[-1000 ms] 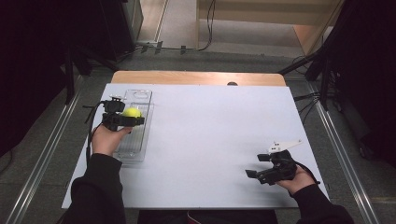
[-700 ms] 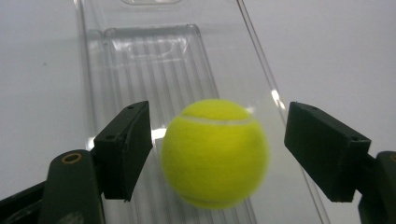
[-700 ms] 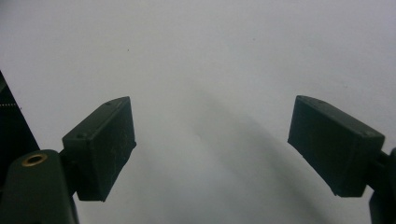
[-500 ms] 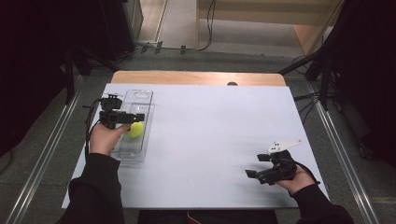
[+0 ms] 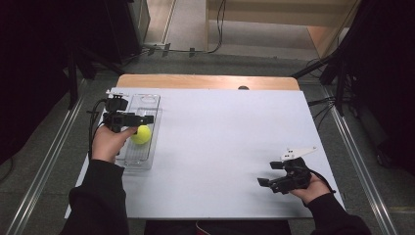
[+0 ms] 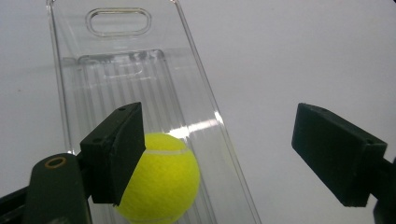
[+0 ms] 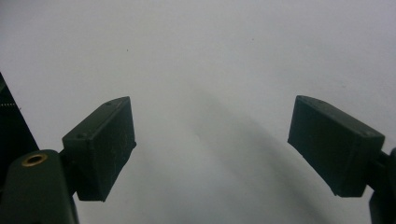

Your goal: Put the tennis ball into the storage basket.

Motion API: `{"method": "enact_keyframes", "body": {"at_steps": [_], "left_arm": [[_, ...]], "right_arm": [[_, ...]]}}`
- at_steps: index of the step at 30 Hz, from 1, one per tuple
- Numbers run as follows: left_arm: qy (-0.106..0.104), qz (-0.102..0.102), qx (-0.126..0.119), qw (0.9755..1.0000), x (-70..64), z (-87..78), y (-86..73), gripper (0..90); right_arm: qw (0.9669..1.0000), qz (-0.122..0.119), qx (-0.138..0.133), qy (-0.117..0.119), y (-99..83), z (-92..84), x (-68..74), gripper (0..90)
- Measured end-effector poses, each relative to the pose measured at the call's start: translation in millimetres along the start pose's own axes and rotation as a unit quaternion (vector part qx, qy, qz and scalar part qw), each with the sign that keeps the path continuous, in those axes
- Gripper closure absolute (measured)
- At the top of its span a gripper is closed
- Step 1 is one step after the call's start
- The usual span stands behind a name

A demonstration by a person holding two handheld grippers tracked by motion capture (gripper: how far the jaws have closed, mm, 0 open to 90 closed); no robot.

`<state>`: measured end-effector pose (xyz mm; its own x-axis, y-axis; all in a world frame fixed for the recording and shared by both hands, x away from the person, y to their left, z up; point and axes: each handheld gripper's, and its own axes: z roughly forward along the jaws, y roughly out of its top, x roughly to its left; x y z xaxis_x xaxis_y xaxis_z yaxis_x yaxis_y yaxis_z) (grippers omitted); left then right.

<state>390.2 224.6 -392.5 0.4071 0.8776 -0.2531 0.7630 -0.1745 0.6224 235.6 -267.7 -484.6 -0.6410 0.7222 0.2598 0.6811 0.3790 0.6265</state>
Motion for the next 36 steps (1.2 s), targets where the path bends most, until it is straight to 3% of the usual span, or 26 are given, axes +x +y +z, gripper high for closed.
{"method": "enact_keyframes", "body": {"at_steps": [18,36], "left_arm": [[-0.034,0.034,0.001,0.9989,-25.2,-9.5,7.2,18.2],[-0.072,0.065,0.019,0.9951,-50.7,5.7,5.9,18.3]], "right_arm": [[1.0,0.001,0.0,0.0,0.2,0.5,0.0,12.9],[1.0,0.002,0.001,-0.001,-0.2,0.0,0.1,12.9]]}}
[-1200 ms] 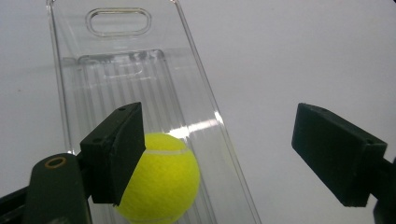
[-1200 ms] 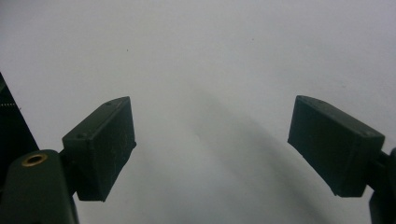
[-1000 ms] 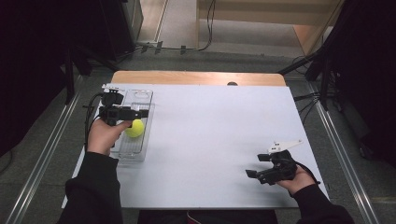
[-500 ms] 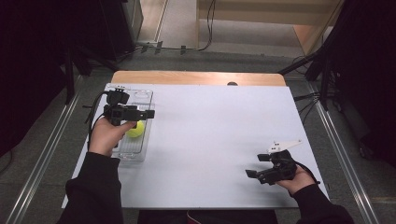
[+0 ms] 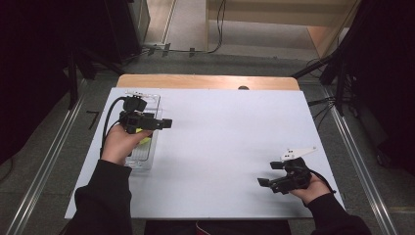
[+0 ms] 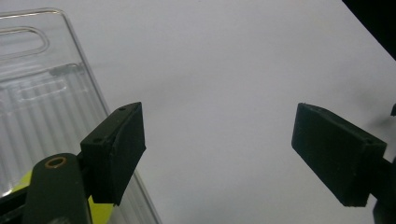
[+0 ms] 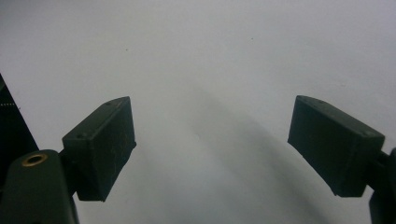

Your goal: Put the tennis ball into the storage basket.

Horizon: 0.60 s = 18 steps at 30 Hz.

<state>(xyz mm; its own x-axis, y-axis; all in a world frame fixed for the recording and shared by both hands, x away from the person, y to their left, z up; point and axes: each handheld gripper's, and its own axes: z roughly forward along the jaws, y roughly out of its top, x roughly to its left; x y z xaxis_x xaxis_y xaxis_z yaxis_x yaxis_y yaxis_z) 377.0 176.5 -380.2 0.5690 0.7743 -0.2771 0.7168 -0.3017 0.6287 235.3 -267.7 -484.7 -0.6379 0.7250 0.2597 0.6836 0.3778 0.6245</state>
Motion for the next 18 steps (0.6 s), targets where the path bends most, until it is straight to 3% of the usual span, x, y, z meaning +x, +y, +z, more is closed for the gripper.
{"method": "enact_keyframes", "body": {"at_steps": [18], "left_arm": [[-0.029,0.017,0.01,0.9994,-12.2,18.3,-5.4,18.4]], "right_arm": [[1.0,-0.001,0.0,-0.001,-0.3,-0.4,-0.6,12.9]]}}
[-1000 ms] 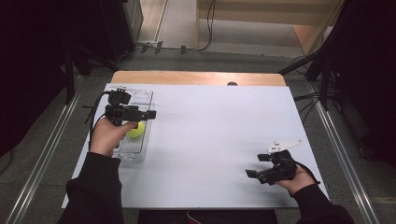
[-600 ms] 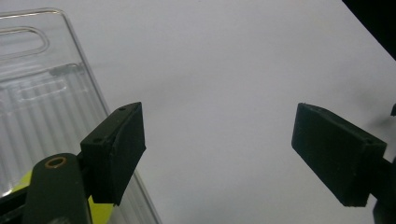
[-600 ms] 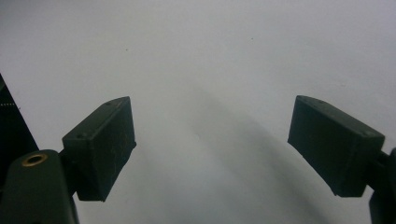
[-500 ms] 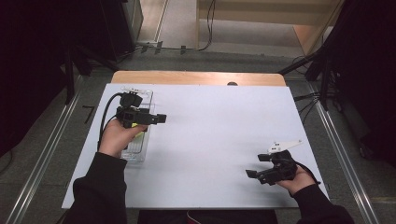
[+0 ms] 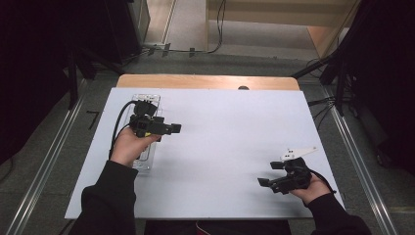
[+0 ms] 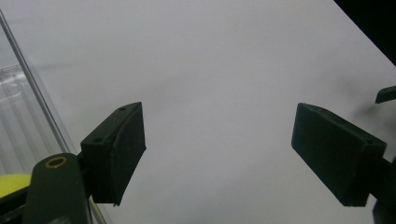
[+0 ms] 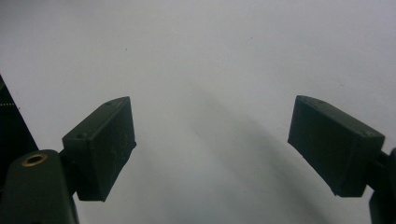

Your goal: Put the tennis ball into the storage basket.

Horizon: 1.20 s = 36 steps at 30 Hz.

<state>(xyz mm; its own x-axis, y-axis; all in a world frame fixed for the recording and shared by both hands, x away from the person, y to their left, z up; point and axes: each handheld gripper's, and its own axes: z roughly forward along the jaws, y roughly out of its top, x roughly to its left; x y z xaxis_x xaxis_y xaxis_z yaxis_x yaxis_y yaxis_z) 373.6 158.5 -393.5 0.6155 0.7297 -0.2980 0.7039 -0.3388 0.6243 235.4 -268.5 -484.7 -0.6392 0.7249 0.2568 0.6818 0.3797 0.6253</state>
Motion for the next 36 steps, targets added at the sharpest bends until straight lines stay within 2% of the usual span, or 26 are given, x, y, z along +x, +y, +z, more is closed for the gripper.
{"method": "enact_keyframes", "body": {"at_steps": [3,5,9,22,36], "left_arm": [[-0.005,0.003,0.0,1.0,-1.6,2.0,-2.1,18.5],[-0.003,0.013,0.003,0.9999,-3.3,3.7,-3.5,18.5],[-0.018,0.014,0.001,0.9997,-5.1,4.9,-5.5,18.5],[-0.023,0.034,-0.002,0.9992,-11.8,2.2,-23.0,18.5],[-0.026,0.043,-0.004,0.9987,-17.4,4.3,-39.2,18.5]], "right_arm": [[1.0,0.001,-0.001,0.0,-0.1,-0.1,-0.1,12.9],[1.0,0.002,-0.001,0.0,-0.1,-0.2,0.0,12.9],[1.0,0.001,-0.001,-0.001,-0.2,-0.2,0.0,12.9],[1.0,0.001,-0.001,-0.001,-0.3,-0.3,-0.3,12.9],[1.0,0.001,0.0,-0.001,-0.2,0.0,-0.2,12.9]]}}
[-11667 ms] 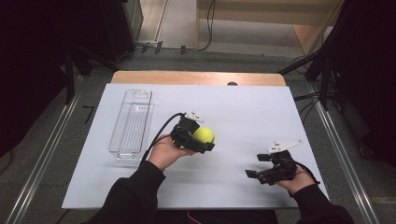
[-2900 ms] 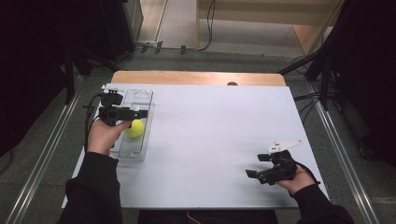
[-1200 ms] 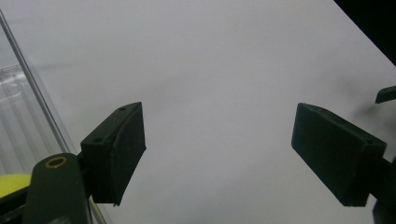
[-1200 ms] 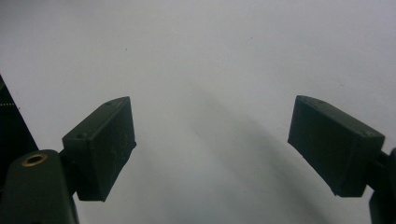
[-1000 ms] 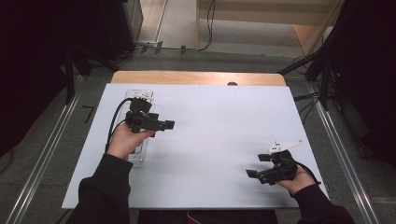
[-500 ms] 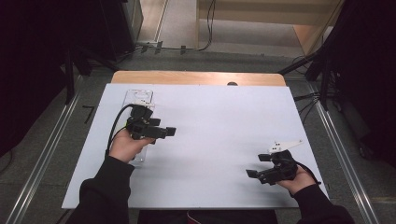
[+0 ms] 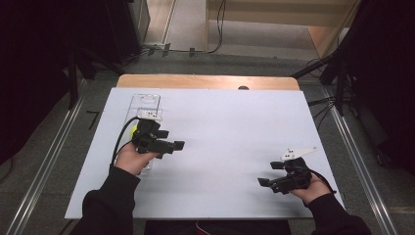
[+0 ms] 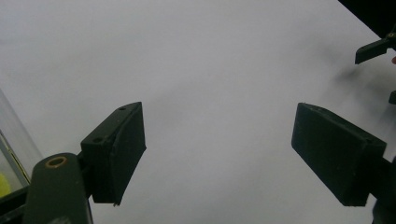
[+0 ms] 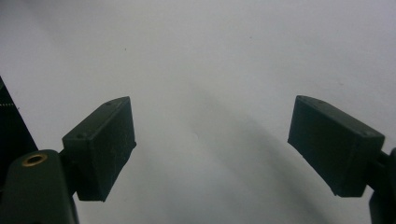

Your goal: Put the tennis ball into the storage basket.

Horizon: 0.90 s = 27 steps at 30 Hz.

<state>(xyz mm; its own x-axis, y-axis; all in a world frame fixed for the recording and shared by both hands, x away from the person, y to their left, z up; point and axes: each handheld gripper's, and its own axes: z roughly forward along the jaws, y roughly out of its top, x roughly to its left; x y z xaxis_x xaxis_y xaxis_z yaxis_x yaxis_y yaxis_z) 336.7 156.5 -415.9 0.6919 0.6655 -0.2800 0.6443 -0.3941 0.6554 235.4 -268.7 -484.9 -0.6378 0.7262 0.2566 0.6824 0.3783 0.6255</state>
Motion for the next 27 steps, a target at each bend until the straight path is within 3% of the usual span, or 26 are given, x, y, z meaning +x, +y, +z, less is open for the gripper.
{"method": "enact_keyframes", "body": {"at_steps": [8,15,21,27], "left_arm": [[0.003,0.023,0.009,0.9997,-6.4,1.4,-11.7,18.5],[-0.008,0.037,0.007,0.9993,-11.9,0.1,-22.3,18.4],[-0.022,0.034,0.0,0.9992,-14.2,0.2,-32.5,18.4],[-0.023,0.036,-0.001,0.9991,-14.9,-0.1,-42.7,18.4]], "right_arm": [[1.0,0.0,0.0,0.0,0.0,0.0,-0.1,12.9],[1.0,0.0,0.001,0.0,0.0,0.0,-0.1,12.9],[1.0,0.0,0.001,0.0,0.1,0.1,-0.2,12.9],[1.0,0.0,0.001,-0.001,0.1,0.2,-0.2,12.9]]}}
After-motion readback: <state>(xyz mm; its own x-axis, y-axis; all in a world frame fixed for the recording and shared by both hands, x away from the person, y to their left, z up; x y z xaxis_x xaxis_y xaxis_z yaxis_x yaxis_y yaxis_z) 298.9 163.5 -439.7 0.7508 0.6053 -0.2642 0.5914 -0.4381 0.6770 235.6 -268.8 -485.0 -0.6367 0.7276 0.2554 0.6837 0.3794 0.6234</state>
